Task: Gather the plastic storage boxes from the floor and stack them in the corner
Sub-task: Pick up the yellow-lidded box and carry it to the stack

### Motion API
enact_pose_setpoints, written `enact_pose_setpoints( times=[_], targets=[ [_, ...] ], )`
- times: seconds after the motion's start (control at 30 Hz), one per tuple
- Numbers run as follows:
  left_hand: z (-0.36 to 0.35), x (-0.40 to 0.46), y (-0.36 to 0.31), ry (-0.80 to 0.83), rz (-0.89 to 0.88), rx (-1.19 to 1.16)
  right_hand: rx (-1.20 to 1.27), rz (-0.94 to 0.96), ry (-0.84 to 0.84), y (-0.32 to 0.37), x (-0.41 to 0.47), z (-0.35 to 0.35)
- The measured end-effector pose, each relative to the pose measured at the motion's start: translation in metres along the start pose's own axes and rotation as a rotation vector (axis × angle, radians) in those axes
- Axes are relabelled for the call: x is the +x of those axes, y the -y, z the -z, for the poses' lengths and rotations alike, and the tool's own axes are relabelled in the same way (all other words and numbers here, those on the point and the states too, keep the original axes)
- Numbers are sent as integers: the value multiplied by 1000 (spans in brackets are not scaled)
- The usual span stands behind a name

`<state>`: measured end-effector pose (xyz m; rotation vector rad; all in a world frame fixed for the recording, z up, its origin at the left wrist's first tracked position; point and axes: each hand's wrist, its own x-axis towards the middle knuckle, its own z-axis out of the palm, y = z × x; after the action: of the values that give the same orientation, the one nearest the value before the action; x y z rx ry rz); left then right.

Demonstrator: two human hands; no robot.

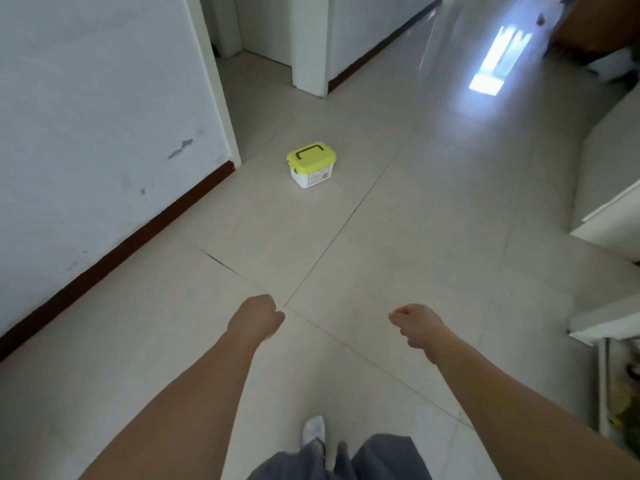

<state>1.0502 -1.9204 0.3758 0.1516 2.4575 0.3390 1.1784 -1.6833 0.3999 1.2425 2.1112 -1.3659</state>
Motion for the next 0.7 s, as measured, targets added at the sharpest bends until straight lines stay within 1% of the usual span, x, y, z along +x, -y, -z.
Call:
enact_pose_setpoints(
  times=[0.1, 0.2, 0.3, 0.4, 0.43, 0.5, 0.6, 0.7],
  targets=[
    [30, 60, -55, 2, -51, 5, -17, -10, -9, 41, 60, 25],
    [54, 124, -100, -10, -47, -30, -50, -16, 20, 79, 130, 47],
    [78, 193, -140, -24, -3, -38, -90, 19, 33, 124, 207, 76],
    [113, 246, -179, -20, 67, -78, -150, 40, 60, 174, 274, 115],
    [119, 254, -187, -17, 83, -95, -171, 31, 63, 185, 284, 122],
    [148, 295, -217, -39, 104, -119, -208, 30, 67, 231, 326, 149],
    [185, 354, -251, -58, 105, -166, -286, 90, 51, 302, 386, 174],
    [212, 403, -273, -48, 121, -202, -314, 125, 99, 357, 434, 179]
  ],
)
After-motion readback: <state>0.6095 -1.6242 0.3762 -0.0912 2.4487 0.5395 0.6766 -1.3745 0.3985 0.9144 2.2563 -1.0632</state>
